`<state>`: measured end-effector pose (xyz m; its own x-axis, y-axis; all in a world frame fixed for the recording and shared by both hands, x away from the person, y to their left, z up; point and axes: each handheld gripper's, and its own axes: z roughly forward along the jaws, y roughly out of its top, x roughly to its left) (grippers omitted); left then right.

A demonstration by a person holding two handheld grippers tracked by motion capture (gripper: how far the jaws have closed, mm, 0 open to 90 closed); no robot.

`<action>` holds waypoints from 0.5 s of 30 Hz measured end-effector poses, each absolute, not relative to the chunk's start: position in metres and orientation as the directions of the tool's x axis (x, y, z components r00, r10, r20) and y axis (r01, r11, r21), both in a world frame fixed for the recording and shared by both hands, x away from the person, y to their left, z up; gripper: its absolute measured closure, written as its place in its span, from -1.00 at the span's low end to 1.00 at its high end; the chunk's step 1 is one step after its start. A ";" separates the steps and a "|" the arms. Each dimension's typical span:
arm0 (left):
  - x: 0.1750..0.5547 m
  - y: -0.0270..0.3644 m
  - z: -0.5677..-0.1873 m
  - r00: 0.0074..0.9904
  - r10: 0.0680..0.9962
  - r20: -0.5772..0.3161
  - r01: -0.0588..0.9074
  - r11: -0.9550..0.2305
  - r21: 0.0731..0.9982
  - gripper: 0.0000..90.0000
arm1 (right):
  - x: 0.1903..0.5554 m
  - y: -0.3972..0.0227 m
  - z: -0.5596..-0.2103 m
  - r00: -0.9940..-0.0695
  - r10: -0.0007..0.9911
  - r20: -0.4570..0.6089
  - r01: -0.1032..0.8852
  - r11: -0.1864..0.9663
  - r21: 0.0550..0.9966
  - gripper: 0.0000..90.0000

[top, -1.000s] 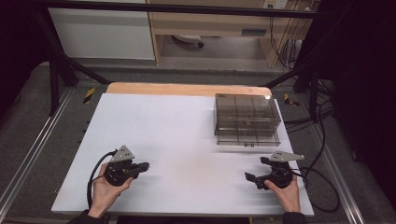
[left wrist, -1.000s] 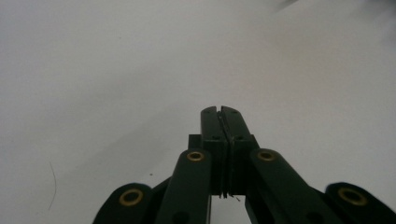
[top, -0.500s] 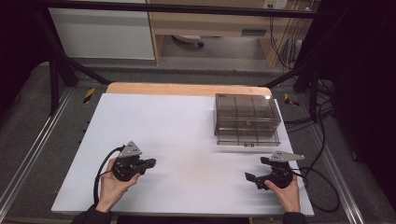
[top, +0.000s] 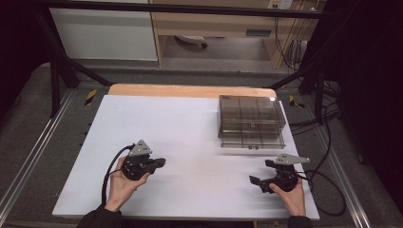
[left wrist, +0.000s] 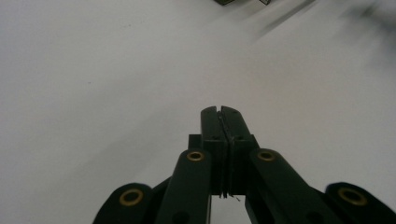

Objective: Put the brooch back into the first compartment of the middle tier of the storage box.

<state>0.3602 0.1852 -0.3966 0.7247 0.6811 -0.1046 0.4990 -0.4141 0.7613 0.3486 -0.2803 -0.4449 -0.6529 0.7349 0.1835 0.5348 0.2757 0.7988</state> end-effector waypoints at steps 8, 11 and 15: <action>0.366 0.172 -0.393 0.735 0.671 -0.098 0.488 -0.424 0.763 0.98 | 0.349 -0.280 -0.445 -0.654 0.734 0.183 0.534 0.277 0.799 -0.99; 0.369 0.166 -0.391 0.740 0.666 -0.095 0.483 -0.428 0.764 0.98 | 0.349 -0.280 -0.445 -0.655 0.734 0.181 0.533 0.279 0.799 -0.99; 0.371 0.159 -0.390 0.747 0.658 -0.095 0.479 -0.433 0.764 0.98 | 0.349 -0.280 -0.445 -0.655 0.734 0.182 0.533 0.278 0.799 -0.99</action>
<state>0.3712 0.1586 -0.3901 0.7473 0.6576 -0.0953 0.4786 -0.4333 0.7637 0.3487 -0.2801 -0.4452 -0.6547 0.7337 0.1817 0.5332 0.2779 0.7991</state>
